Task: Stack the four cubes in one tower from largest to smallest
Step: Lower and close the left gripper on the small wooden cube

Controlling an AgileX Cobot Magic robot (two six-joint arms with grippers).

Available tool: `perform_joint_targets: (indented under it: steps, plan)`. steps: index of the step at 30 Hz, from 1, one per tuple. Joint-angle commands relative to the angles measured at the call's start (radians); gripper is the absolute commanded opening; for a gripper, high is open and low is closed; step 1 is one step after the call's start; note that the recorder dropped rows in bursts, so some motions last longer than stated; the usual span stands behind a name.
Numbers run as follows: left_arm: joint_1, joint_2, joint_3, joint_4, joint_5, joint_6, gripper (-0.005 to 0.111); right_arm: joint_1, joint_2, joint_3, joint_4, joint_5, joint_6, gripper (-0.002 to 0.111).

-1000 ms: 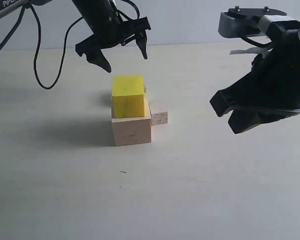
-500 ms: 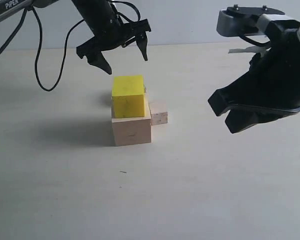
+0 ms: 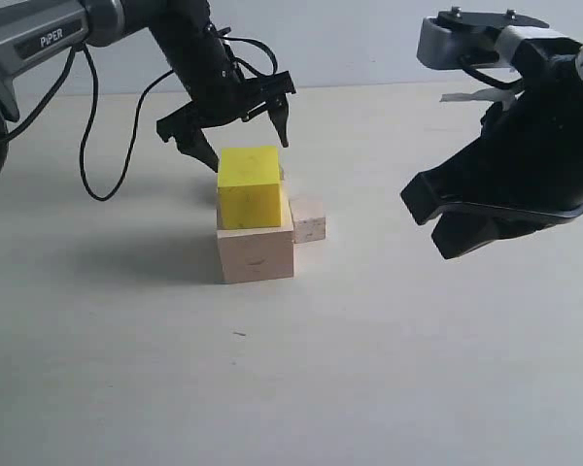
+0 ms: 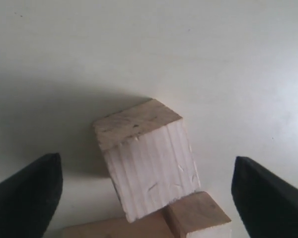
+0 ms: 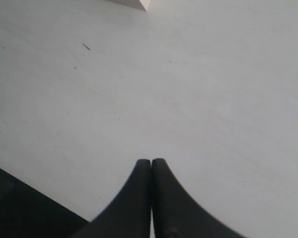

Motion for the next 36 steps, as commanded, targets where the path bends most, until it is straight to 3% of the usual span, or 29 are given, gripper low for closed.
perform_joint_targets:
  steps: [1,36]
  plan:
    - [-0.003,0.005,-0.006,-0.007,-0.001,-0.005,0.088,-0.003,-0.006,0.004,0.003,-0.013,-0.007,0.0]
    - [-0.005,0.031,-0.006,0.008,-0.001,0.001,0.088,-0.003,-0.006,0.004,0.003,-0.017,-0.007,0.0]
